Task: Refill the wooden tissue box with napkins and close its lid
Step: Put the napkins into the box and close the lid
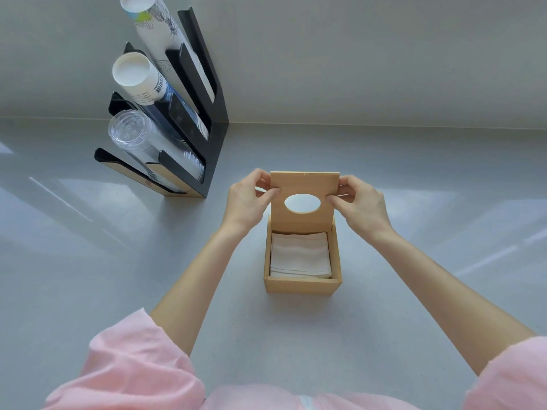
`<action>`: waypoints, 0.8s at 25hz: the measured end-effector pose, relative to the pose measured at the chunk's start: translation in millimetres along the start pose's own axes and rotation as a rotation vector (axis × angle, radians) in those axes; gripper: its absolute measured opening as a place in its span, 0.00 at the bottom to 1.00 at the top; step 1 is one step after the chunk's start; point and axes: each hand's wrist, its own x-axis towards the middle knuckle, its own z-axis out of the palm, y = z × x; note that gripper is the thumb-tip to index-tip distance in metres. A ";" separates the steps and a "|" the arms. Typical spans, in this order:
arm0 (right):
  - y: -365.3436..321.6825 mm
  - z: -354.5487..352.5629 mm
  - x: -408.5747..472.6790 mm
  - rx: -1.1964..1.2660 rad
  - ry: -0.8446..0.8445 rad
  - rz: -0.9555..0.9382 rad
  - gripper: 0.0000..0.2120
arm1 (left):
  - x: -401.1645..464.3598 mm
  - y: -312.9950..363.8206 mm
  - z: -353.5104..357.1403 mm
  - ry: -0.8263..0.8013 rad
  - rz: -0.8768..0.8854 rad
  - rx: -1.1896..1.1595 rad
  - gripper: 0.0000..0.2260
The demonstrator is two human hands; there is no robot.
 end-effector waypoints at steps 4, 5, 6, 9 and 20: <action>7.6 -1.3 -3.8 0.023 0.067 -0.050 0.10 | 2.3 2.5 3.1 0.003 0.034 -0.007 0.06; 9.6 -0.8 -6.5 0.028 0.075 -0.075 0.09 | -0.6 1.1 4.2 0.003 0.035 -0.042 0.05; 11.1 -0.2 -9.5 0.036 0.081 -0.097 0.09 | -4.1 -0.4 4.9 0.005 0.039 -0.082 0.04; 14.6 0.3 -18.9 0.078 0.082 -0.127 0.07 | -14.7 -6.1 4.2 0.014 0.083 -0.133 0.03; 57.0 1.5 -68.3 -0.274 -0.116 -0.415 0.18 | -69.9 -51.6 4.6 -0.036 0.430 0.036 0.12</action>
